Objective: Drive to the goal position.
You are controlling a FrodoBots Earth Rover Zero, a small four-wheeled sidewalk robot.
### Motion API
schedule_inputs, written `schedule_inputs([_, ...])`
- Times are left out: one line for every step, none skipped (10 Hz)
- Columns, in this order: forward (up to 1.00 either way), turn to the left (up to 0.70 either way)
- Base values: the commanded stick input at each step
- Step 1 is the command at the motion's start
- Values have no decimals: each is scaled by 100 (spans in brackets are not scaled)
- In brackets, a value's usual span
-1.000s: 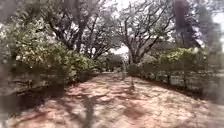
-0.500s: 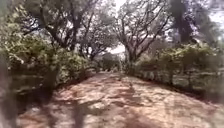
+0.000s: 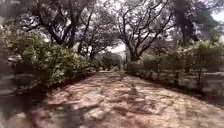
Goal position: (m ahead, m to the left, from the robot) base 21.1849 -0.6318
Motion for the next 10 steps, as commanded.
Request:
schedule_inputs([70,0])
schedule_inputs([70,0])
schedule_inputs([70,0])
schedule_inputs([70,0])
schedule_inputs([70,0])
schedule_inputs([70,0])
schedule_inputs([70,0])
schedule_inputs([70,0])
schedule_inputs([70,0])
schedule_inputs([70,0])
